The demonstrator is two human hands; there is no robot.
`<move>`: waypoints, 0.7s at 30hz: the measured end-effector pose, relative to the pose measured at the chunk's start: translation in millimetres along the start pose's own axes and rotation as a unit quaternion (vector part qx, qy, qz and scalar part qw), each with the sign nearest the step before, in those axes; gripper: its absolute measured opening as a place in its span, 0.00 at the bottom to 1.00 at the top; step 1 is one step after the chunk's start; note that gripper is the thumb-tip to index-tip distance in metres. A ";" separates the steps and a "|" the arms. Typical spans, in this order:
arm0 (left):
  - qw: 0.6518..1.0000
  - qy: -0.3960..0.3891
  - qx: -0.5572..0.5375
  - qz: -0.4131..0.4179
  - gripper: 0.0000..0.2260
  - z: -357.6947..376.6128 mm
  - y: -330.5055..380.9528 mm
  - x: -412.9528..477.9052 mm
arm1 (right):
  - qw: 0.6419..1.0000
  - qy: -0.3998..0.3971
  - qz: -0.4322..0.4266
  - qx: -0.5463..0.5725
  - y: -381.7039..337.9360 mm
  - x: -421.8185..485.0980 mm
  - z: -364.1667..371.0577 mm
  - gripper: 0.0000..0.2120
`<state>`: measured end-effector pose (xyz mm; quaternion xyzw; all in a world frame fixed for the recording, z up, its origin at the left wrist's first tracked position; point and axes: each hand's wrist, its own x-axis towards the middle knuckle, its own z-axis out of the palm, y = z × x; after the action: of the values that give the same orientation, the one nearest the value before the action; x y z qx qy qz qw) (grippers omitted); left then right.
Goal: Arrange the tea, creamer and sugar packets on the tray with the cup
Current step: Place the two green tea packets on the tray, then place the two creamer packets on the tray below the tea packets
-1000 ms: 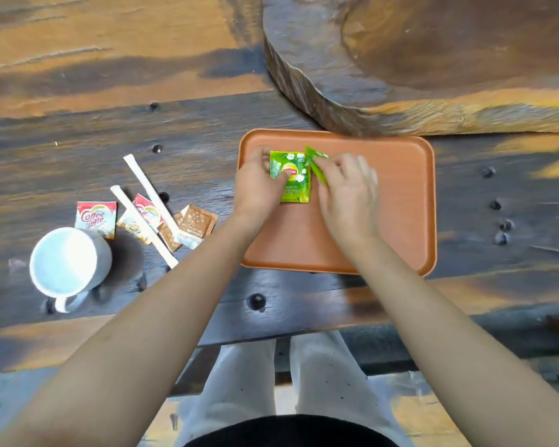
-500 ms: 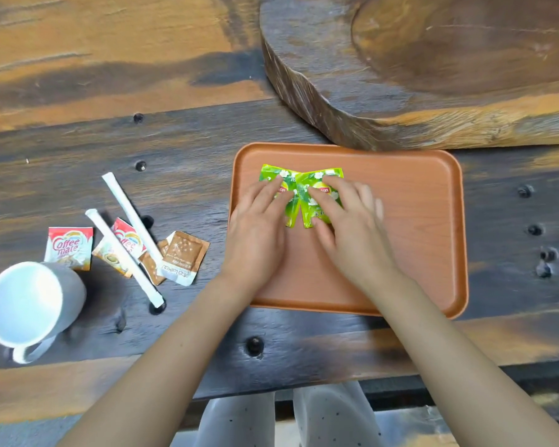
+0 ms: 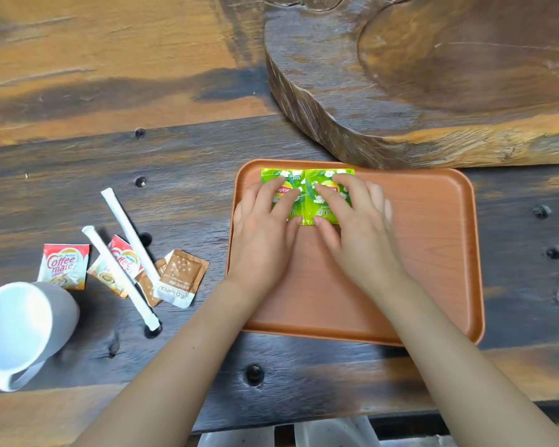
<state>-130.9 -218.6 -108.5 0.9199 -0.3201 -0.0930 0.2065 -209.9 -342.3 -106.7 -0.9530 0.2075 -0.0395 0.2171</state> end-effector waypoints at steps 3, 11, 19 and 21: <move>1.000 0.006 -0.002 0.000 0.17 0.5 -0.3 1.3 | 1.000 0.000 -0.001 0.000 -0.9 0.7 -0.3 0.20; 1.000 0.007 -0.012 0.001 0.18 -0.1 0.4 3.5 | 1.000 -0.012 -0.004 -0.003 0.7 3.2 -1.4 0.20; 0.997 0.045 -0.058 -0.019 0.16 -31.8 -16.1 -12.9 | 0.999 0.005 -0.017 0.049 -15.9 3.0 -11.7 0.18; 0.994 0.073 -0.049 -0.066 0.15 -48.2 -33.0 -27.3 | 0.997 0.001 -0.043 0.063 -31.9 2.4 -9.0 0.17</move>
<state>-119.4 -162.6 -78.7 0.9322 -0.2377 -0.0547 0.2673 -197.1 -320.8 -84.9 -0.9454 0.1639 -0.0623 0.2748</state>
